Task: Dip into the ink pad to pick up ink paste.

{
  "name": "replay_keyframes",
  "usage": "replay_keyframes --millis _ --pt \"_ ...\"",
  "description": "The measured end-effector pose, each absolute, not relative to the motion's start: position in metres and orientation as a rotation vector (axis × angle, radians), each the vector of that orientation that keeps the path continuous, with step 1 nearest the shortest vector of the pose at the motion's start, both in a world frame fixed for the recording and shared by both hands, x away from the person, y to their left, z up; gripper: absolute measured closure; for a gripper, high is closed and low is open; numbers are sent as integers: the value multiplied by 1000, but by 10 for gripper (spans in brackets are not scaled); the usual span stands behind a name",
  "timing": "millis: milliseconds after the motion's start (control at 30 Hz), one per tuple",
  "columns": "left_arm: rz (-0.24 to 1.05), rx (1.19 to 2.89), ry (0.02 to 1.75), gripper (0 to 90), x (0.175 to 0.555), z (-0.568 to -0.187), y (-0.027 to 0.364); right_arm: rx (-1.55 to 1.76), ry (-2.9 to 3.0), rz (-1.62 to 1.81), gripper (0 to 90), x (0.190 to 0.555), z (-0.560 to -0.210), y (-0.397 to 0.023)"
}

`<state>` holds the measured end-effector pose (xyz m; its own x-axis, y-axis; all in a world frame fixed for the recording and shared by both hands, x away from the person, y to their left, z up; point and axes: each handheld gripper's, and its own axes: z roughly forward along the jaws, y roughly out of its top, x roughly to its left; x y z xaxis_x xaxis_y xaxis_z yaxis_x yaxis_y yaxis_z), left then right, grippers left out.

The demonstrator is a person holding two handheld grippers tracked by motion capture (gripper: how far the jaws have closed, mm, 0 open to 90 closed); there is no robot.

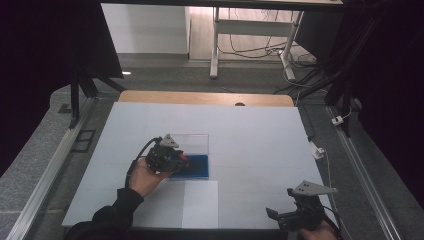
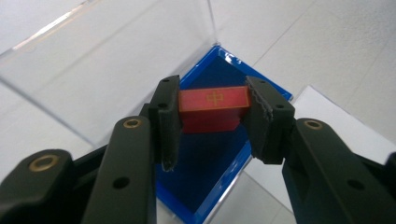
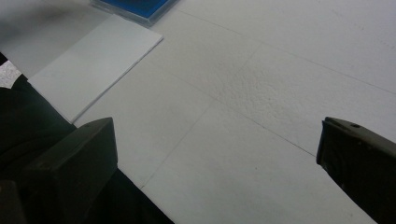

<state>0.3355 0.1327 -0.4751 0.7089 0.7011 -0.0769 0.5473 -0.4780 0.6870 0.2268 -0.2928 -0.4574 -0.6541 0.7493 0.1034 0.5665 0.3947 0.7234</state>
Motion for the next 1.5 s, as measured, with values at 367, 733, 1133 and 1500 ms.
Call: replay_keyframes --millis 367,733,1133,1500 --pt "272 2223 973 578 342 -489 141 1156 2422 1088 0 227 -458 -291" --pt "269 2246 977 578 345 -499 141 1146 2429 1076 0 227 -458 -290" --pt "328 2274 967 582 342 -500 133 1139 2441 1053 0 227 -459 -289" --pt "371 2279 968 583 338 -501 130 1137 2445 1047 0 227 -459 -288"
